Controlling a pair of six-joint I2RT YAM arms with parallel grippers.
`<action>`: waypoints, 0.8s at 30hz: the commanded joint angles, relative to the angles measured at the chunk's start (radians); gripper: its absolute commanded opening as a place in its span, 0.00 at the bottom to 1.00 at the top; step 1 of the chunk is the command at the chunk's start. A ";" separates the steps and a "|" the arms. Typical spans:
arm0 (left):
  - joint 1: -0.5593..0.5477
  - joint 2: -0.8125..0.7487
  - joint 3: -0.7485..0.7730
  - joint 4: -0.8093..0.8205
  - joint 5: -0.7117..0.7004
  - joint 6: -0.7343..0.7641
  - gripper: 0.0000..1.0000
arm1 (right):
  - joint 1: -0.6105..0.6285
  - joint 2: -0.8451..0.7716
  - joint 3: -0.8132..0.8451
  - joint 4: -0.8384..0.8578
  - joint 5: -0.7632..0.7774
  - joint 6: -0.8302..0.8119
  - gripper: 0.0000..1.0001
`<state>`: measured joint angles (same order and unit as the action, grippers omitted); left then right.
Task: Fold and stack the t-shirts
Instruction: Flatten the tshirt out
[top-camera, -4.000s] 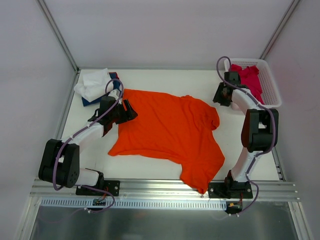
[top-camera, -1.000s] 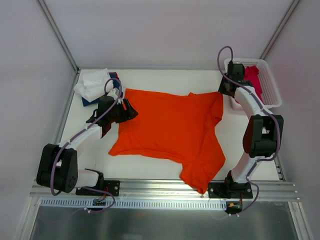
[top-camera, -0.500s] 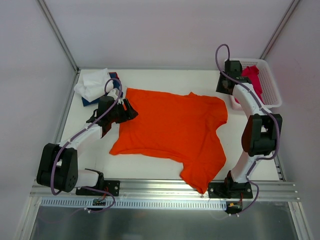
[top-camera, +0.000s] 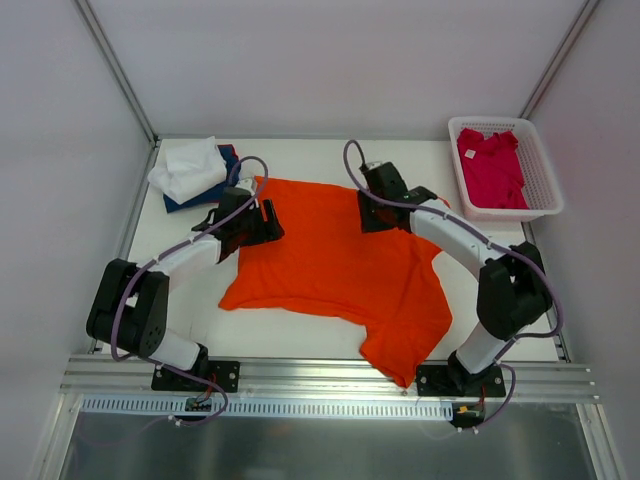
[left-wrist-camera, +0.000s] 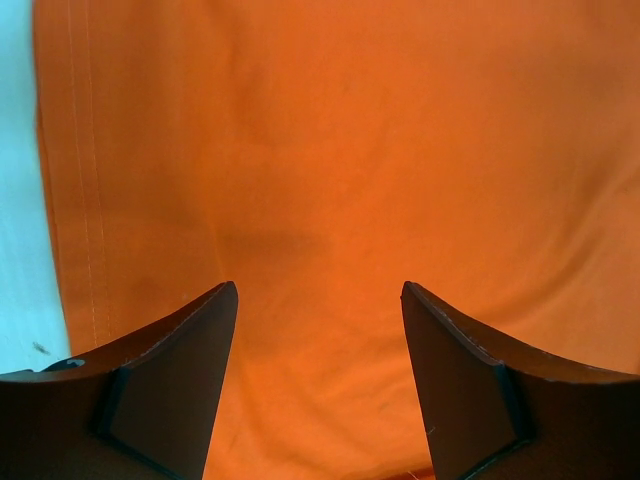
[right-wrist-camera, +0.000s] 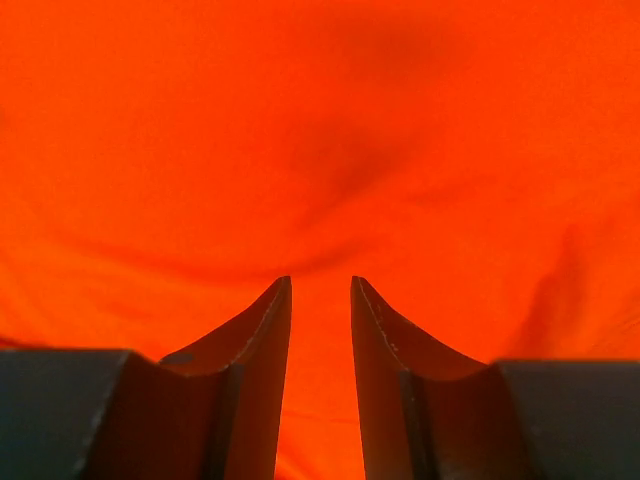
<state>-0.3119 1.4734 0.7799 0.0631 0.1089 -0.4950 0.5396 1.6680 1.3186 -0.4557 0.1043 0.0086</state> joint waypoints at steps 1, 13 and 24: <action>-0.062 -0.010 0.099 -0.049 -0.174 0.114 0.68 | 0.057 -0.028 -0.041 -0.008 0.018 0.044 0.33; -0.162 0.154 0.211 -0.244 -0.340 0.193 0.69 | 0.118 -0.175 -0.191 0.000 0.096 0.080 0.33; -0.187 0.197 0.216 -0.345 -0.342 0.171 0.69 | 0.118 -0.292 -0.200 -0.021 0.103 0.085 0.34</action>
<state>-0.4858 1.6661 0.9733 -0.2321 -0.2134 -0.3279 0.6579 1.4178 1.1141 -0.4625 0.1921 0.0742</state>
